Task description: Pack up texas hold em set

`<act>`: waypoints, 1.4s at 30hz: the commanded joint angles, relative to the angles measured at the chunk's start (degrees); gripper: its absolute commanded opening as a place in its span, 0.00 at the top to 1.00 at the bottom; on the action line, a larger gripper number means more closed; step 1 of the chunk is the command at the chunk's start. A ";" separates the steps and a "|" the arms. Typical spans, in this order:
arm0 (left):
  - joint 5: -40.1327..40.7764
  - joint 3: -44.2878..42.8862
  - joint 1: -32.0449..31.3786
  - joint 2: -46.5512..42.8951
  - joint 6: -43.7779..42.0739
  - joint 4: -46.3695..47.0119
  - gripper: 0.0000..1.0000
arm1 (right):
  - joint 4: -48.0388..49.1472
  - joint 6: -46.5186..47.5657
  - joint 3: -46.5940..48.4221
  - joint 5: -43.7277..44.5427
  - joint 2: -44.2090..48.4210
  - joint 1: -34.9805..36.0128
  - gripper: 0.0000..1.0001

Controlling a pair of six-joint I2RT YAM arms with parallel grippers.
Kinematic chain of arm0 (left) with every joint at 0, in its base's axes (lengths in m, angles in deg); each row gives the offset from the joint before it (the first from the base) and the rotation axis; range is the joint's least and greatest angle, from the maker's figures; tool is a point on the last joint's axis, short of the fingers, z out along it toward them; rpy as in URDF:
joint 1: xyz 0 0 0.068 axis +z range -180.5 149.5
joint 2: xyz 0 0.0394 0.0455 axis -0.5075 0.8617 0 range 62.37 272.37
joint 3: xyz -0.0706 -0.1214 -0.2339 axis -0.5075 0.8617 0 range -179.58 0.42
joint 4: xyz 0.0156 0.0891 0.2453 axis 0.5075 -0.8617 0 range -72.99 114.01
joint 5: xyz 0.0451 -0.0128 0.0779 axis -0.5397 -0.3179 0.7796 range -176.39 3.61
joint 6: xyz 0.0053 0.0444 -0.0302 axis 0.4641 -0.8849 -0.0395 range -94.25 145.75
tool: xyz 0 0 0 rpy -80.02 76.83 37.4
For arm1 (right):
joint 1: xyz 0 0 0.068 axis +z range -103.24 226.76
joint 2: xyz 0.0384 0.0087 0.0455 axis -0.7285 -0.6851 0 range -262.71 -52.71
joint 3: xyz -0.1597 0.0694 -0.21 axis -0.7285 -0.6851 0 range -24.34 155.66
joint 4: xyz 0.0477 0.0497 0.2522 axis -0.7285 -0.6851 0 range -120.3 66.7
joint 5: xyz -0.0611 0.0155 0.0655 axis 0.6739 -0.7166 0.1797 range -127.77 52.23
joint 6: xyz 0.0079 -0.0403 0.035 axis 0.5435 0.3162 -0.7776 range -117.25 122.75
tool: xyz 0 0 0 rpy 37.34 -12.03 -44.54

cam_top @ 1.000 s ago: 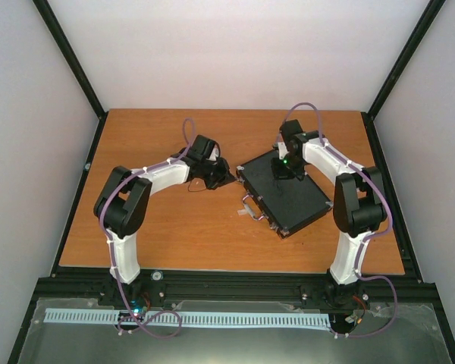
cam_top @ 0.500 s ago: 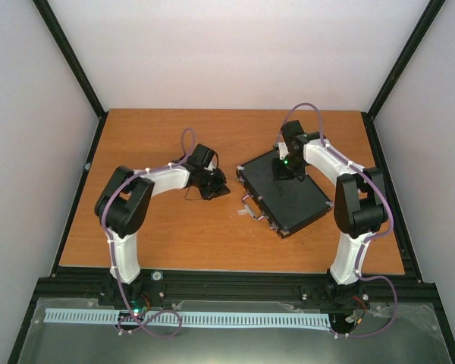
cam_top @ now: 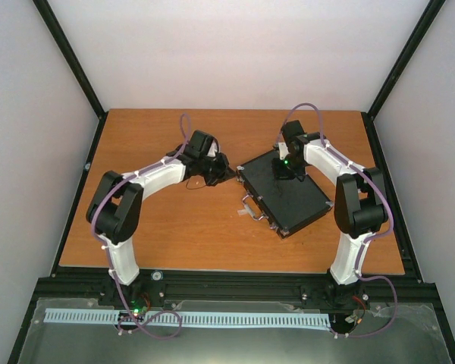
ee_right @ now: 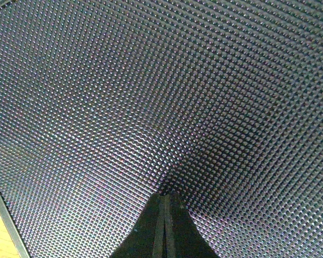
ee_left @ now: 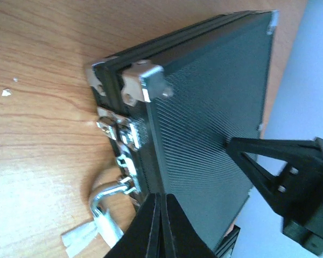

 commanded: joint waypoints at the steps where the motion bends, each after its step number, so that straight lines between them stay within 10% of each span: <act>1: -0.89 -3.13 0.01 3.89 1.20 1.01 0.99 | -1.61 0.26 -2.96 0.61 -2.30 0.16 0.97; 42: 1.68 2.34 0.62 0.90 -3.60 -3.23 0.99 | -0.23 0.18 -5.02 -0.78 -2.00 0.10 0.97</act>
